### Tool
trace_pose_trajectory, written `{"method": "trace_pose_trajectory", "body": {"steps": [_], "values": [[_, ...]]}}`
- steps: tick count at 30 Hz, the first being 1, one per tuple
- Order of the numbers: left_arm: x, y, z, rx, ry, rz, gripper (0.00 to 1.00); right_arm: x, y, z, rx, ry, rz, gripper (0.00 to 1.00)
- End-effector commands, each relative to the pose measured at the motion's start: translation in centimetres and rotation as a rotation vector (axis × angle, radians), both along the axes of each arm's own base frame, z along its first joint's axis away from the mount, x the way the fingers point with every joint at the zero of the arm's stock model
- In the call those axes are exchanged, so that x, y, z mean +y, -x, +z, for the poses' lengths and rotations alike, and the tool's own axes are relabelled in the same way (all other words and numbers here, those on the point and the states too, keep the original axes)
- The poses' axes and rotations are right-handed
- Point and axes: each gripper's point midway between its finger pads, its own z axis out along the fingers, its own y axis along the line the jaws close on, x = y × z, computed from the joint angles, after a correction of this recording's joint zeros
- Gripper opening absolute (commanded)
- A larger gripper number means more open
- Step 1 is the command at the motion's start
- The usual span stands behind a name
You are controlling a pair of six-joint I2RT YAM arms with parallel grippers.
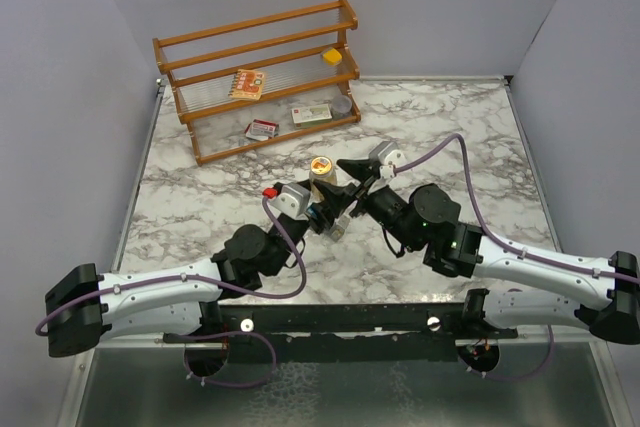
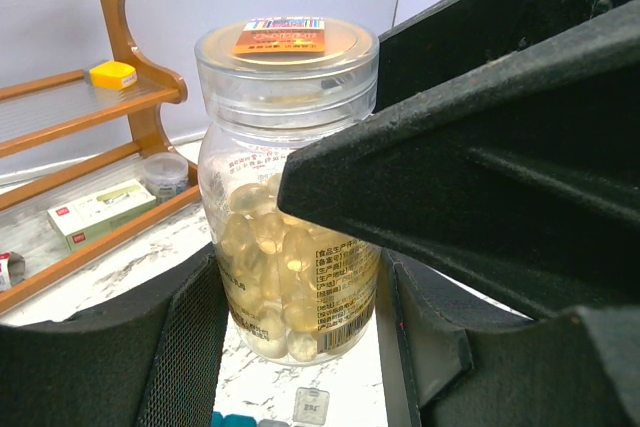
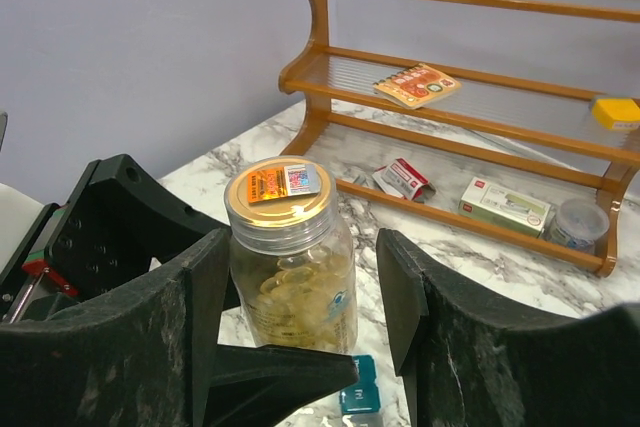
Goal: Sort the pills into containers
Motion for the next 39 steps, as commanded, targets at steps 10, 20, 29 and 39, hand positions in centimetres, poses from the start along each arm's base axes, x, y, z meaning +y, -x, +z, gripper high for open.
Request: {"method": "trace_pose_trajectory", "body": {"steps": [10,20,29,39], "values": [[-0.2,2.2,7.1,-0.114,0.233,-0.135,0.0,1.8,1.1,-6.8,0.078,0.235,0.094,0.43],[-0.5,1.9,6.7,-0.101,0.221,-0.127,0.0,2.0,1.8,-7.1,0.09,0.249,0.137,0.02],[-0.2,2.1,6.8,-0.098,0.236,-0.131,0.11,1.5,1.9,-6.5,0.073,0.216,0.129,0.02],[0.4,3.2,6.8,-0.114,0.251,-0.177,0.25,1.1,1.6,-5.6,0.063,0.182,0.103,0.02]]}}
